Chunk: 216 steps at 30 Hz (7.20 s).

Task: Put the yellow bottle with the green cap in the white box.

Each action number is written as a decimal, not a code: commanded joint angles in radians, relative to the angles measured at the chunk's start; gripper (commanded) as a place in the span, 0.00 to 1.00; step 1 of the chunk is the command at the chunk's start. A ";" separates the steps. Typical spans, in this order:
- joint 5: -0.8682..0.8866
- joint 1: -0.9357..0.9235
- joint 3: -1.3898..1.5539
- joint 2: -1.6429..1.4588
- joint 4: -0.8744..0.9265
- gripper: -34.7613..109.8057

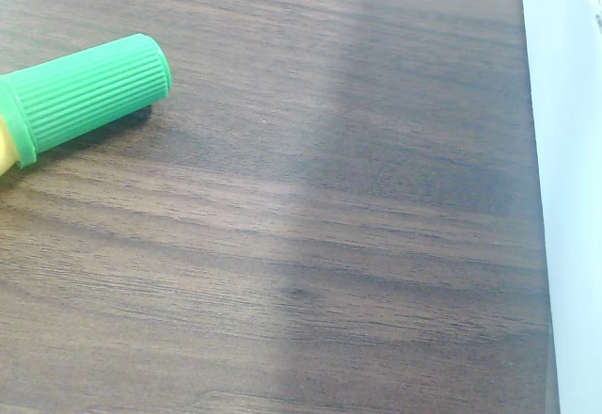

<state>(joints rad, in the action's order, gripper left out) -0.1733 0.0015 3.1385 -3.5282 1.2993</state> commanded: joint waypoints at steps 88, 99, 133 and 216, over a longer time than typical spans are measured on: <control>-0.011 0.236 -0.927 1.420 -0.600 0.37; -0.046 0.268 -0.957 1.681 -0.730 0.38; -0.077 0.314 -0.962 1.835 -0.741 0.38; 0.031 -0.515 -0.807 1.384 -0.845 0.35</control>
<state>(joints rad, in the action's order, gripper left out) -0.1365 -0.4955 2.3332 -2.1154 0.4709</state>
